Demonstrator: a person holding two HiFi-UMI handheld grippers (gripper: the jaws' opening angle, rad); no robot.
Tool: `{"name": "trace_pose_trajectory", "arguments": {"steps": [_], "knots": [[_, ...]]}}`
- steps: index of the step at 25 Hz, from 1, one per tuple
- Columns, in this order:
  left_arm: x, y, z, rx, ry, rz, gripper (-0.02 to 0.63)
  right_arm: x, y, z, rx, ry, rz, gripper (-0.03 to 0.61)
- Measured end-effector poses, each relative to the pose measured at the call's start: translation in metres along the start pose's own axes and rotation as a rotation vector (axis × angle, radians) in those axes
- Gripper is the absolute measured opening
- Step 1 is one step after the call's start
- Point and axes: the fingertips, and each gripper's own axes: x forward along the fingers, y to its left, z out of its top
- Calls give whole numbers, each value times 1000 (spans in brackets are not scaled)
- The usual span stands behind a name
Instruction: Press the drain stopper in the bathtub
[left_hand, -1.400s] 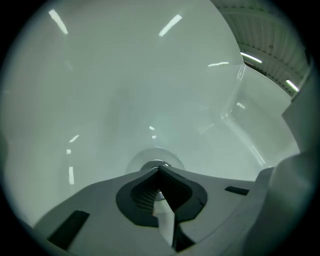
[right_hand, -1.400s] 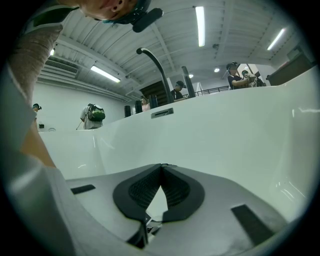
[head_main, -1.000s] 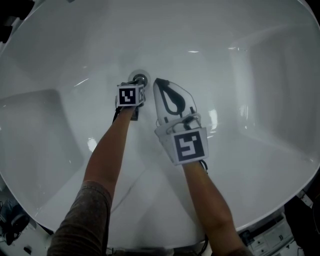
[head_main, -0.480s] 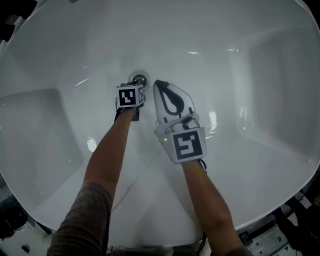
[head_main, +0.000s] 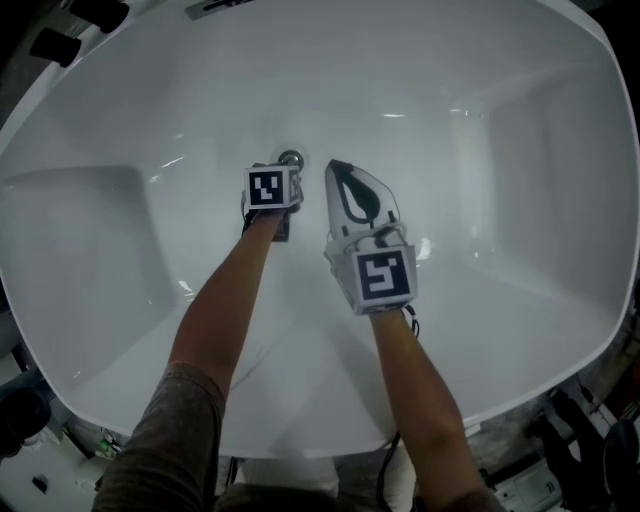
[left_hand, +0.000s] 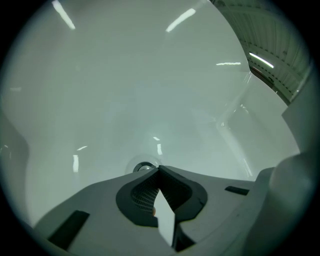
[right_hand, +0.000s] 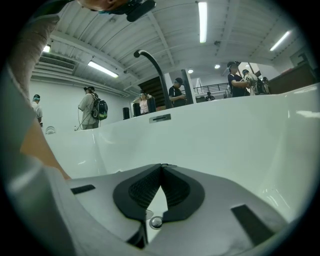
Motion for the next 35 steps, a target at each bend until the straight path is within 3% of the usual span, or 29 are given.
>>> {"name": "trace_pose_trajectory", "arguments": {"steps": [12,18,29,35], "knots": [[-176,-53,56,21,-43,-10,5,-68,34,132,23,-24,-14,0],[-266,-79,78,-26,-61,-43,5,-106,53,183,27,-6,-28,0],[-448,-113,114,26,-151,-44,3,-171,103,284,71,-20,-36,0],[-530,-124,123,80,-219,-58,3,-199,136,319,91,7,-20,0]]}}
